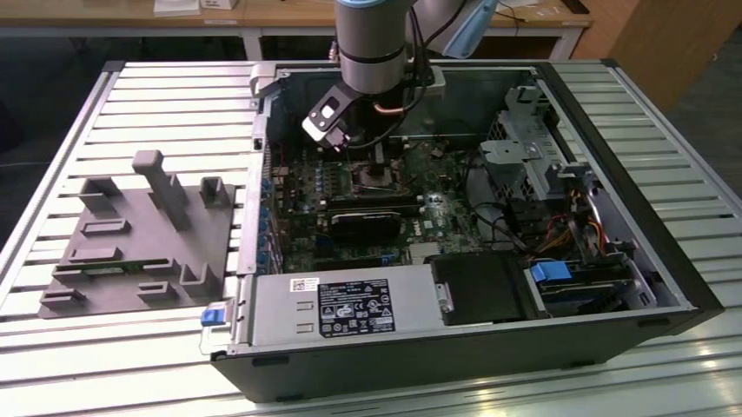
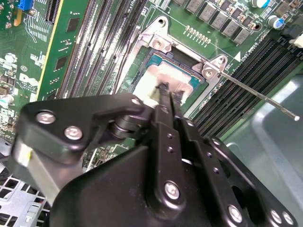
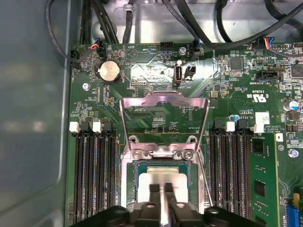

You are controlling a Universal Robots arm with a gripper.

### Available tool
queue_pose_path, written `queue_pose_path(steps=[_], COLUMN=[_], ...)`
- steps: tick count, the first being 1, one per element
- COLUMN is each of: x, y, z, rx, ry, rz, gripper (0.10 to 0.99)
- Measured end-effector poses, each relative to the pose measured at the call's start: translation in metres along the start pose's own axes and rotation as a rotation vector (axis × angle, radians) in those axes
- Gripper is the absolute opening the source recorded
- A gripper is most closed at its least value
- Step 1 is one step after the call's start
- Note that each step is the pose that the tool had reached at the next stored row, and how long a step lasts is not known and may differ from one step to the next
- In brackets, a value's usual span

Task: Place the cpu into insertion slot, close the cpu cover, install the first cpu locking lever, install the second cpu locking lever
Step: 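Place the cpu into insertion slot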

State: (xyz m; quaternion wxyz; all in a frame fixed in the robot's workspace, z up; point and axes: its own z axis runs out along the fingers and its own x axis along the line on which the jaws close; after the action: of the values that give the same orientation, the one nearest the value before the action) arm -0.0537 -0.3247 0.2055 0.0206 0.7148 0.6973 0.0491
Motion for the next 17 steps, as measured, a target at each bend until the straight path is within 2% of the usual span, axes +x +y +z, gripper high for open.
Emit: queue_pose_path(steps=[1,2,3,17], x=[0.0000,0.0000,0.0000,-0.0002], y=[0.0000,0.0000,0.0000,-0.0005], z=[0.0000,0.0000,0.0000,0.0050], rx=[0.000,0.000,0.000,0.000], ry=[0.0001,0.0003,0.0004,0.0009], rz=[0.000,0.000,0.000,0.000], gripper=[0.173,0.114,0.106,0.106])
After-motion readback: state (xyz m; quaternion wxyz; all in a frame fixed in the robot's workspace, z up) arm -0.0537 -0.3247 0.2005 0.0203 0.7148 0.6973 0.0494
